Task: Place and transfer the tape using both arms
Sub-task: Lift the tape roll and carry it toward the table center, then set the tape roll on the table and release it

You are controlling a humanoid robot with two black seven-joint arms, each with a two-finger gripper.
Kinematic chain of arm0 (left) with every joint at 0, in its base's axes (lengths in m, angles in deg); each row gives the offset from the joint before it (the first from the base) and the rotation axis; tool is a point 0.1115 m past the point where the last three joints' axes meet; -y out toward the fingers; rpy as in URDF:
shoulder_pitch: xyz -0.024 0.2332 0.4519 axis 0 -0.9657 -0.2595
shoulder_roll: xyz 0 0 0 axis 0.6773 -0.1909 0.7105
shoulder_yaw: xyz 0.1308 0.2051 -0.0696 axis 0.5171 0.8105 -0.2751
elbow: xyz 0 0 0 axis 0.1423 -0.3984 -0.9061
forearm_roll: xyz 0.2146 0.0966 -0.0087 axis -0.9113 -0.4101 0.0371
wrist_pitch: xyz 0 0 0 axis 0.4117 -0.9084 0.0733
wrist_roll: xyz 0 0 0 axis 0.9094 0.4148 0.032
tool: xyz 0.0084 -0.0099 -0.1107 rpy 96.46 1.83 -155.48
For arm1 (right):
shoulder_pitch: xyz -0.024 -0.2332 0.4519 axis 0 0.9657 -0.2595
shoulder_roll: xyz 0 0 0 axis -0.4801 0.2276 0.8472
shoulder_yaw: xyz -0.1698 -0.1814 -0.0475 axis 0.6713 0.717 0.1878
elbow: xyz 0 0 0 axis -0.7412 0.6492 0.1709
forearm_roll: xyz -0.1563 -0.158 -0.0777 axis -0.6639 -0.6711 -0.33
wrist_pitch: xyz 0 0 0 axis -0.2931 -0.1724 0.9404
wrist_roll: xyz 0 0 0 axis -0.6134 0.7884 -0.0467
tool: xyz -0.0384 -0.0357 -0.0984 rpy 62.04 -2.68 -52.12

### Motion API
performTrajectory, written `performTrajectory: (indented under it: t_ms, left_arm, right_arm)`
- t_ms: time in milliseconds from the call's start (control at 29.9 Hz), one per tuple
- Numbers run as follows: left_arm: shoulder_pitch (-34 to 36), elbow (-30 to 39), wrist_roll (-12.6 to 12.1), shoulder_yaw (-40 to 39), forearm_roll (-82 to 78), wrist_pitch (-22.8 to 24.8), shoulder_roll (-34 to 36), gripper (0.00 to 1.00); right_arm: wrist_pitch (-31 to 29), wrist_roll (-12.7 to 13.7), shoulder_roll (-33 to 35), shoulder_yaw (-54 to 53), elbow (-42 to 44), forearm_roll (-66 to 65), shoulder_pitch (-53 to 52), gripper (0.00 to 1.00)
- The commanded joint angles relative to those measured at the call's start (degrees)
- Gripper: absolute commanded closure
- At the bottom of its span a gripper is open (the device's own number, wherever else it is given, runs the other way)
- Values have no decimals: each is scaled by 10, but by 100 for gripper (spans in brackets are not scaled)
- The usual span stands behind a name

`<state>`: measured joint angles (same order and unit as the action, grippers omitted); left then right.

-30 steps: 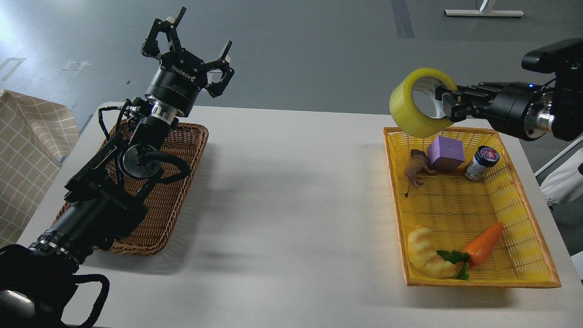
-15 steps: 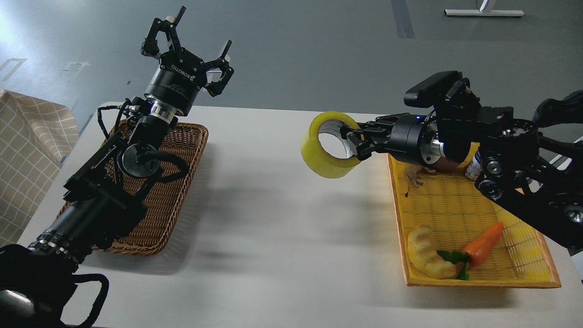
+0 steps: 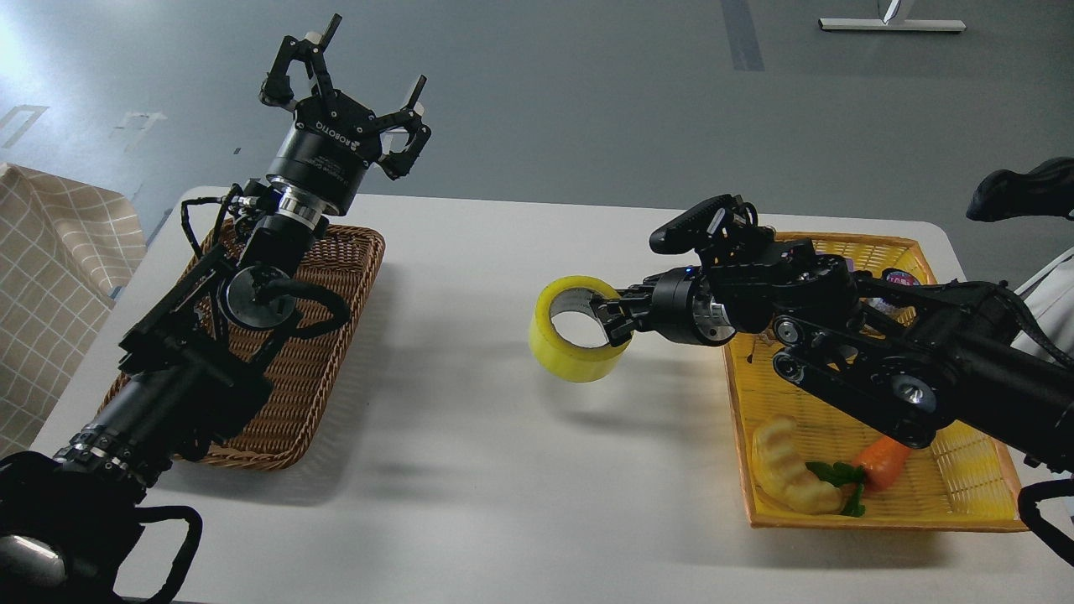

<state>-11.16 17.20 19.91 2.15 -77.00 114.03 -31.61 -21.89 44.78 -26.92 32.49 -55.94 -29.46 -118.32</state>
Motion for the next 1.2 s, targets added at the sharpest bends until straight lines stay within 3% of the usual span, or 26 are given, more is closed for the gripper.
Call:
performTrajectory:
  t_ms: [0, 768, 802, 835, 869, 902, 969, 1036, 1169]
  left_arm:
    - [0, 0, 0, 0, 1, 0, 2, 2]
    - [-9, 0, 0, 0, 2, 0, -1, 2]
    - [-9, 0, 0, 0, 2, 0, -1, 2]
    - [-9, 0, 0, 0, 2, 0, -1, 2]
    - [-9, 0, 1, 0, 2, 0, -1, 2]
    - [-9, 0, 0, 0, 2, 0, -1, 2]
    - [-9, 0, 0, 0, 2, 0, -1, 2]
    - [-9, 0, 0, 0, 2, 0, -1, 2]
    - [-9, 0, 0, 0, 2, 0, 0, 2]
  right_arm:
    - [0, 0, -32, 31, 48, 0, -14, 100]
    - [0, 0, -101, 53, 127, -5, -17, 100]
    - [0, 0, -101, 51, 127, -4, -17, 92]
    - [0, 0, -101, 50, 127, -4, -17, 70]
    - [0, 0, -101, 49, 127, -3, -17, 54]
    - [0, 0, -101, 48, 127, -2, -17, 48]
    - [0, -1, -101, 43, 127, 1, -16, 18]
    - [0, -1, -100, 31, 127, 3, -13, 6]
    - [0, -1, -98, 27, 127, 5, -15, 4]
